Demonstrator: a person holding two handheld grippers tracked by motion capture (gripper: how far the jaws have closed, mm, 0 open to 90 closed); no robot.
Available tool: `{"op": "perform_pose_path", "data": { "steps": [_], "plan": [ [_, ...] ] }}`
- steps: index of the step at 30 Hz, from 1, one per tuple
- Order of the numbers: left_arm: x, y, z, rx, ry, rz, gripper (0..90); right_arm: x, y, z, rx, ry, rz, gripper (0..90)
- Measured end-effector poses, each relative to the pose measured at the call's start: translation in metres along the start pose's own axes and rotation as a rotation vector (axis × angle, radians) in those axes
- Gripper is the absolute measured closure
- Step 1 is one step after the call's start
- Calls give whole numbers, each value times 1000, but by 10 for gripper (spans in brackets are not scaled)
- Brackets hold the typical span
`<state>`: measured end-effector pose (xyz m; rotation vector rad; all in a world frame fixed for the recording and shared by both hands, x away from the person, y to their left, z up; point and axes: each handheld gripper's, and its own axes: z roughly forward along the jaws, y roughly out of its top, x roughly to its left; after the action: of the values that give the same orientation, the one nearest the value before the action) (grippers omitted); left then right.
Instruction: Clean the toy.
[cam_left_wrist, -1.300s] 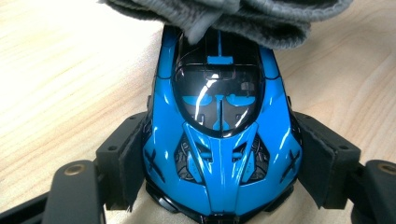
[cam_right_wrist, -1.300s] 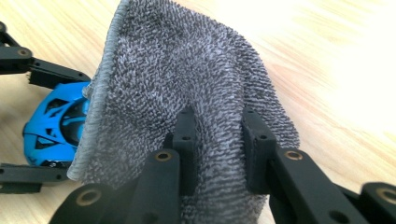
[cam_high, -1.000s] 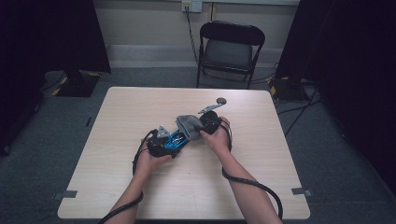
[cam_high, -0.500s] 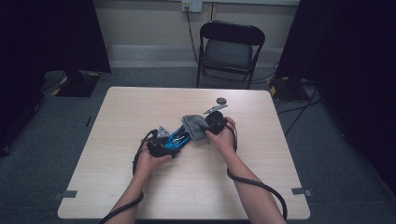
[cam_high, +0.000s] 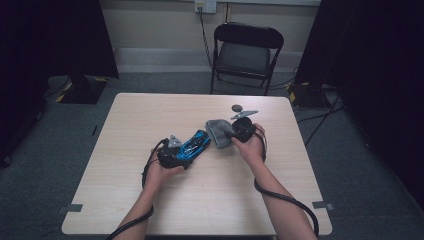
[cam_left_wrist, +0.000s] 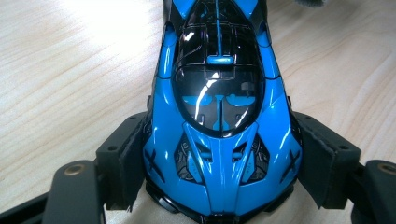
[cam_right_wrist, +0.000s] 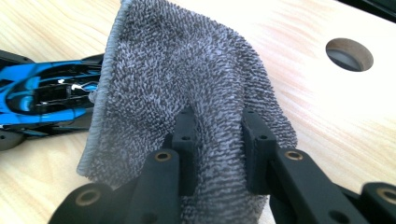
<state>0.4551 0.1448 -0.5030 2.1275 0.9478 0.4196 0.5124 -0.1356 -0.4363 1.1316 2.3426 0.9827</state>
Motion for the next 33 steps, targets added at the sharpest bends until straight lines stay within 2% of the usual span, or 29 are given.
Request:
{"op": "perform_pose_path", "data": {
  "steps": [7, 15, 24, 27, 33],
  "plan": [
    [0, 0, 0, 1, 0, -1, 259, 10, 6, -11, -38, 33, -36, 708],
    [0, 0, 0, 0, 0, 0, 259, 36, 10, -9, -50, 96, -79, 706],
    [0, 0, 0, 1, 0, 0, 259, 72, 19, 4, -31, 158, -154, 705],
    [0, 0, 0, 1, 0, 2, 259, 83, 20, 11, -24, 180, -167, 704],
    [0, 0, 0, 2, 0, 1, 259, 97, 21, 23, -5, 214, -174, 704]
  ]
}}
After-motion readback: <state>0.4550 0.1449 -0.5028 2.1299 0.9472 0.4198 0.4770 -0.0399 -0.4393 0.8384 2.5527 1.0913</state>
